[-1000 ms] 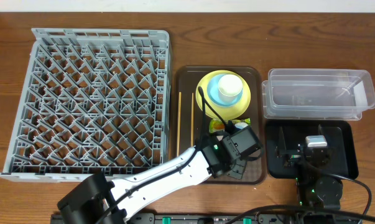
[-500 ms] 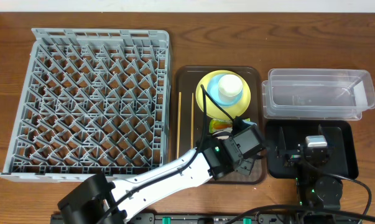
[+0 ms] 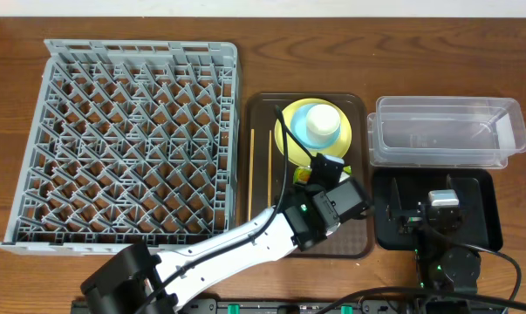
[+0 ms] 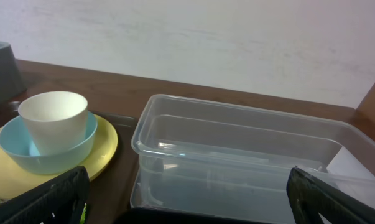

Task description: Sort waste into correct bins and load items into the dishwasher

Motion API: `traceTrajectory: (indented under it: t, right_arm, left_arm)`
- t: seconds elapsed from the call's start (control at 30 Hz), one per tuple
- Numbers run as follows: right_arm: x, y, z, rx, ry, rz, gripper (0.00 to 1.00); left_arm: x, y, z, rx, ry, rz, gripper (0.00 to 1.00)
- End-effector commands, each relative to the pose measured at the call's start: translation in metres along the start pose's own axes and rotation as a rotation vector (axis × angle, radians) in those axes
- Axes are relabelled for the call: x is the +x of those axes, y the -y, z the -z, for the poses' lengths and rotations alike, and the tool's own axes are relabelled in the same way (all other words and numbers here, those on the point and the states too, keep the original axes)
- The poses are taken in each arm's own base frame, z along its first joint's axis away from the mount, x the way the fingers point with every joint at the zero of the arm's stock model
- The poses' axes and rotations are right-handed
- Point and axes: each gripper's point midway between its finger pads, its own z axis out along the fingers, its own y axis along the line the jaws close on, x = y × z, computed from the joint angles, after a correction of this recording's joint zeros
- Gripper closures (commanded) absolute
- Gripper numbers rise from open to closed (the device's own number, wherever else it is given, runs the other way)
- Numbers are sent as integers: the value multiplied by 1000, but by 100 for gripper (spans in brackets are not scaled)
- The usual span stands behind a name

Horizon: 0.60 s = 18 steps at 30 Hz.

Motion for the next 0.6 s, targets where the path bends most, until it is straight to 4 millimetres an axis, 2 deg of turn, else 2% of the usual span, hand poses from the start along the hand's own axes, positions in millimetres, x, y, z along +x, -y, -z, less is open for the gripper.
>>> traceTrajectory:
  t: [0.0, 0.17, 0.57]
  right_arm:
    - [1, 0, 0, 4, -4, -10, 1]
    - [1, 0, 0, 4, -4, -10, 1]
    - [1, 0, 0, 3, -4, -10, 1]
  left_arm:
    - [-5, -23, -6, -89, 14, 18, 53]
    - [-2, -50, -11, -145, -44, 82, 53]
    - [13, -89, -13, -212, -180, 136, 53]
